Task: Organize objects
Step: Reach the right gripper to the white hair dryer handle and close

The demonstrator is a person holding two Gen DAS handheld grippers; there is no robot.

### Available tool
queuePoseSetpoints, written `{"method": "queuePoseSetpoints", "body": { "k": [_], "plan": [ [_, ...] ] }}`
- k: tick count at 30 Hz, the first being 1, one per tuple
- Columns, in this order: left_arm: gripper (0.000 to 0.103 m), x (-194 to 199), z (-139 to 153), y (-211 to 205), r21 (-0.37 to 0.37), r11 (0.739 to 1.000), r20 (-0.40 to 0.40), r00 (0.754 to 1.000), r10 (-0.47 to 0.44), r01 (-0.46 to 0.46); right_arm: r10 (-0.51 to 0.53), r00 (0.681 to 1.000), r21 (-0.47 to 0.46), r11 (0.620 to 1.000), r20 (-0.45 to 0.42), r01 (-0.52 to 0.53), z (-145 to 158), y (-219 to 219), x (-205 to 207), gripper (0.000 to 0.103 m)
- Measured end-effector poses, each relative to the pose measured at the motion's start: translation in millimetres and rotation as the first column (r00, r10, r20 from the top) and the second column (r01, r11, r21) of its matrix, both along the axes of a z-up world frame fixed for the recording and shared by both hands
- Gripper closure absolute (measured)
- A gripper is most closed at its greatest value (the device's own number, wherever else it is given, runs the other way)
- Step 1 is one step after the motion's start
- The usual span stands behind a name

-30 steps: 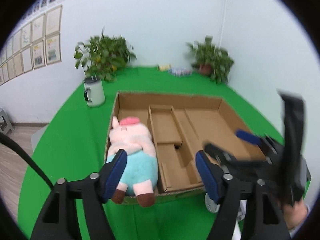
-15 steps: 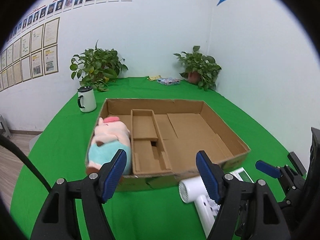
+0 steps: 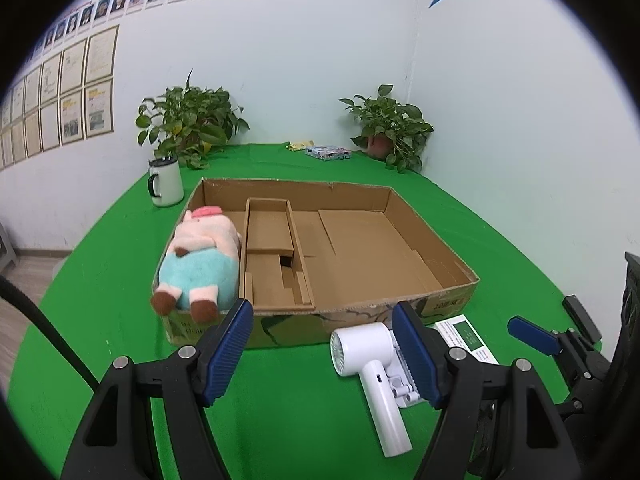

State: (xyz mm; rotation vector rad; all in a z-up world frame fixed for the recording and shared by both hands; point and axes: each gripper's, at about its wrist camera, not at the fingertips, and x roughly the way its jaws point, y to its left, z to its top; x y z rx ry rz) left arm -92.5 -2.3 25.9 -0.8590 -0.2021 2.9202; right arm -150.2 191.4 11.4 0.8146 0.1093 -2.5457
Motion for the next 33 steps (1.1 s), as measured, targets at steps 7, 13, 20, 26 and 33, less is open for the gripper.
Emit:
{"method": "queuePoseSetpoints", "body": {
  "k": [7, 13, 20, 26, 33],
  "plan": [
    [0.032, 9, -19, -7, 0.041, 0.999, 0.05, 0.999, -0.019, 0.017, 0.107, 0.989, -0.019, 0.994, 0.1, -0.105, -28, 5, 9, 0.012],
    [0.032, 7, -47, -10, 0.084, 0.996, 0.153, 0.987, -0.055, 0.042, 0.129, 0.952, -0.049, 0.992, 0.279, -0.12, -72, -5, 3, 0.032],
    [0.033, 3, -59, -18, 0.127, 0.992, 0.196, 0.979, -0.052, 0.027, 0.114, 0.932, 0.044, 0.99, 0.344, -0.137, -110, -37, -10, 0.07],
    [0.033, 5, -73, -26, 0.269, 0.96, 0.237, 0.96, -0.148, 0.081, 0.118, 0.929, 0.089, 0.983, 0.35, -0.158, -110, -36, 13, 0.076],
    [0.033, 4, -118, -7, 0.435, 0.89, 0.332, 0.894, -0.3, 0.137, 0.172, 0.915, -0.054, 0.985, 0.365, -0.163, -103, -14, 49, 0.015]
  ]
}}
